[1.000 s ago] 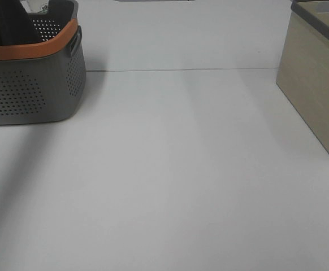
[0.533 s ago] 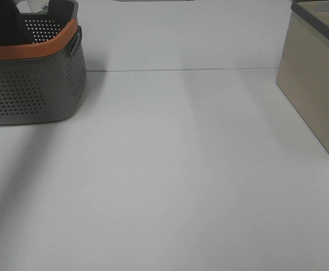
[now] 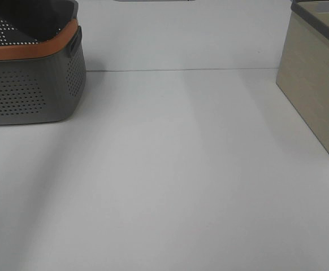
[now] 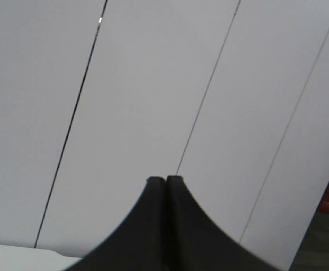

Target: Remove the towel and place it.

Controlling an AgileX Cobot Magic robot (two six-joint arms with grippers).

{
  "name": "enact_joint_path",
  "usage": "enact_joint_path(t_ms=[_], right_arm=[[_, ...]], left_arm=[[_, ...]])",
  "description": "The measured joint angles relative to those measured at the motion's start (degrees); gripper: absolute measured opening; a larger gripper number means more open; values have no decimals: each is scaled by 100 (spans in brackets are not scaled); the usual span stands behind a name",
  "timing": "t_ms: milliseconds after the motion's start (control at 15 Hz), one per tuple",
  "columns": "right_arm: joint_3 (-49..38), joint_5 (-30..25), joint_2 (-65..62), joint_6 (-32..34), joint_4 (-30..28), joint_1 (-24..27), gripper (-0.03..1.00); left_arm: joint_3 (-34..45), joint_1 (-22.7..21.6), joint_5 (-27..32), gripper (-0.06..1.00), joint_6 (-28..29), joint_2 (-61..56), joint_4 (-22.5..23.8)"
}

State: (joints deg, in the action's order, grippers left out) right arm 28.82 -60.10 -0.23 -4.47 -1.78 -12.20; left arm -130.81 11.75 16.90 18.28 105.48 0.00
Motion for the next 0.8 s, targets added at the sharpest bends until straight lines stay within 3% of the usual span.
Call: enact_joint_path(t_ms=[200,467,667,800], right_arm=[[0,0,0,0,0,0,76],[0,0,0,0,0,0,76],[0,0,0,0,0,0,76],[0,0,0,0,0,0,76]], left_arm=[[-46,602,223,0,-206,-17,-115],[-46,1146,1123,0,-1473,17,-745],[-46,1203,1570,0,-2578,206,-2384],[-46,1203,1994,0,-3266,321,-2911]])
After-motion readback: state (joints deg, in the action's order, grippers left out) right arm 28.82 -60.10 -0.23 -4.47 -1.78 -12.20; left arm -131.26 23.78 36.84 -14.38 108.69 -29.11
